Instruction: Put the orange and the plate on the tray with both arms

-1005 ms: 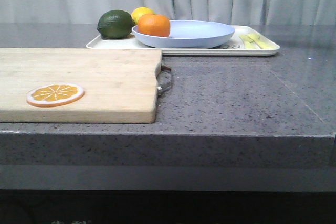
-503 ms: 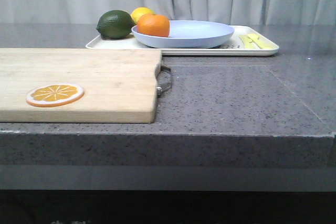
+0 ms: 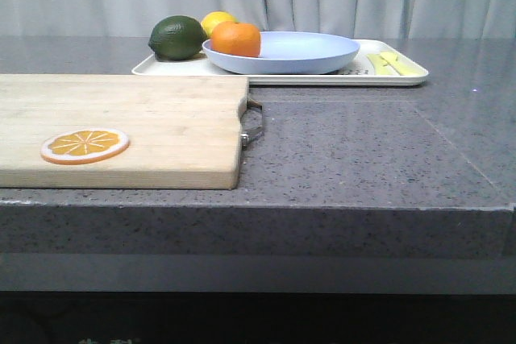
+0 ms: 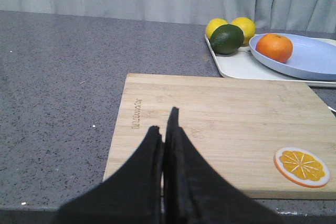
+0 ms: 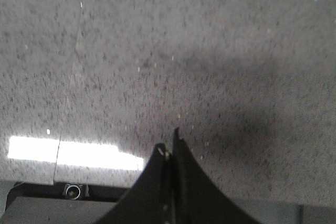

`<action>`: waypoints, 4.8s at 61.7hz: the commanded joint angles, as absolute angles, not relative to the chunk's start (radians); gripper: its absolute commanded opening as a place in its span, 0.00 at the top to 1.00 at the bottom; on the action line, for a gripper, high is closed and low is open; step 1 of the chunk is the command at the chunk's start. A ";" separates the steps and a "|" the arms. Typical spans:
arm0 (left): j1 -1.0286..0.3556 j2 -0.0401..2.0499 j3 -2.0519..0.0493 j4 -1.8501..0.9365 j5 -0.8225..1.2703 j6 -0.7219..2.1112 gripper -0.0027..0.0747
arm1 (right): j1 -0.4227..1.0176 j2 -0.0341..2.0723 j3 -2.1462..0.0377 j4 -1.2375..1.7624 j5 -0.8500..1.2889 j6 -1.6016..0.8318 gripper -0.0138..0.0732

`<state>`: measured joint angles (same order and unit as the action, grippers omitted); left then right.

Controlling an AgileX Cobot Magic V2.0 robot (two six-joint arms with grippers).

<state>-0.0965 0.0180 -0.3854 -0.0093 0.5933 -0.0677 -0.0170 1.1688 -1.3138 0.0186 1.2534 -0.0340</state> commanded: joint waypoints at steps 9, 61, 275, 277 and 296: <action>-0.095 0.032 -0.412 -0.010 0.511 -0.073 0.99 | -0.019 0.888 -0.996 0.032 0.979 -0.044 0.97; -0.095 0.032 -0.412 -0.010 0.511 -0.073 0.99 | -0.019 0.265 -0.443 0.036 0.327 -0.044 0.97; -0.022 -0.024 0.005 -0.052 0.092 -0.073 0.99 | -0.019 0.115 -0.010 0.037 0.092 -0.044 0.97; -0.022 -0.024 0.005 -0.052 0.092 -0.073 0.99 | -0.019 0.104 0.002 0.037 0.092 -0.044 0.97; -0.022 -0.024 0.005 -0.052 0.092 -0.073 0.99 | -0.019 -0.004 0.022 0.037 0.100 -0.044 0.97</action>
<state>-0.0250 -0.0044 0.0015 -0.0432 0.1796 -0.0677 -0.0170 0.0094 0.0270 0.0356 0.1886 -0.0346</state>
